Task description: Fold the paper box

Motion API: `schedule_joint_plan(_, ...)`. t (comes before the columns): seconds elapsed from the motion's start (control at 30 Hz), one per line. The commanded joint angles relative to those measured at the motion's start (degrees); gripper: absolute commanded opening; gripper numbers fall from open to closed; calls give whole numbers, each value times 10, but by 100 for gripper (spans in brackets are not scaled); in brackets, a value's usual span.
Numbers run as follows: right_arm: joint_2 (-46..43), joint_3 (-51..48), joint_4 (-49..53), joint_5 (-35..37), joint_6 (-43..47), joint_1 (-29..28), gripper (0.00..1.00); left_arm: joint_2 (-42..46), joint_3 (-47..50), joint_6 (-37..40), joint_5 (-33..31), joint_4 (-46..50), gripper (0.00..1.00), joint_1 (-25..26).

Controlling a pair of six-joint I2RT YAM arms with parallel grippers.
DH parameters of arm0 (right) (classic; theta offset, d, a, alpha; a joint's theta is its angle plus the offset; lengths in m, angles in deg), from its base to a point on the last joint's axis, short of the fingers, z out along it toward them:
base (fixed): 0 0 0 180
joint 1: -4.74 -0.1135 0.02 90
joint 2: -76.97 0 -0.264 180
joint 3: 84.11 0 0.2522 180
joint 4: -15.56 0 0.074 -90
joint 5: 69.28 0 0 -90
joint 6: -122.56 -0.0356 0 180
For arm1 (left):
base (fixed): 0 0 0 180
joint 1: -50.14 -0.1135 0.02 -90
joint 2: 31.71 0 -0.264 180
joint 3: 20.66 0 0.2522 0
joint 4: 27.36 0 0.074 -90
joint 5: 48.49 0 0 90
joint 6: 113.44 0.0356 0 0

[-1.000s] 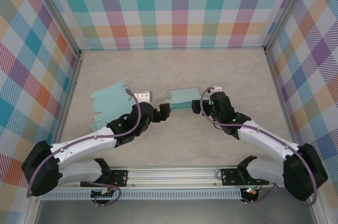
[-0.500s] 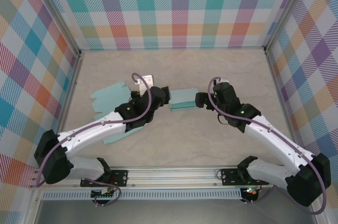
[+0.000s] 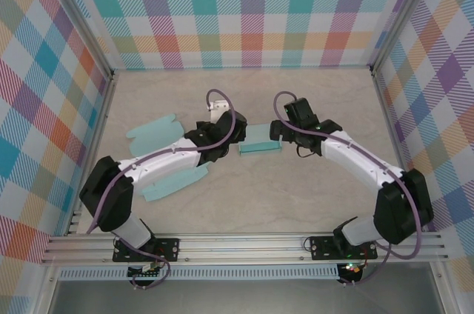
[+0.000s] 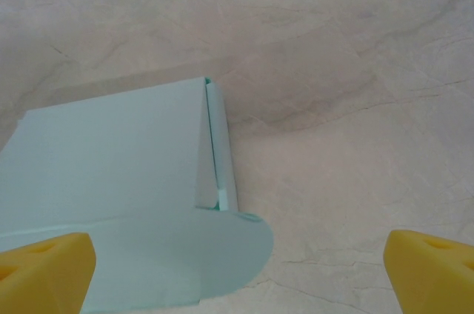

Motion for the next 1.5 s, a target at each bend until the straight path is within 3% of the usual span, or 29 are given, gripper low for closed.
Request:
schedule_joint_plan(0.0,32,31,11,-13,10,7,100,-28,-24,-11,49,-16,100,-17)
schedule_joint_plan(0.43,89,14,2,-28,-2,14,100,-96,-13,-26,136,-36,100,-25)
schedule_joint_plan(1.17,126,-56,-37,-53,-31,16,100,-128,39,-73,138,-33,100,-25)
schedule_joint_plan(1.47,98,-63,-38,-72,-27,16,100,-110,39,-72,143,-33,100,-25)
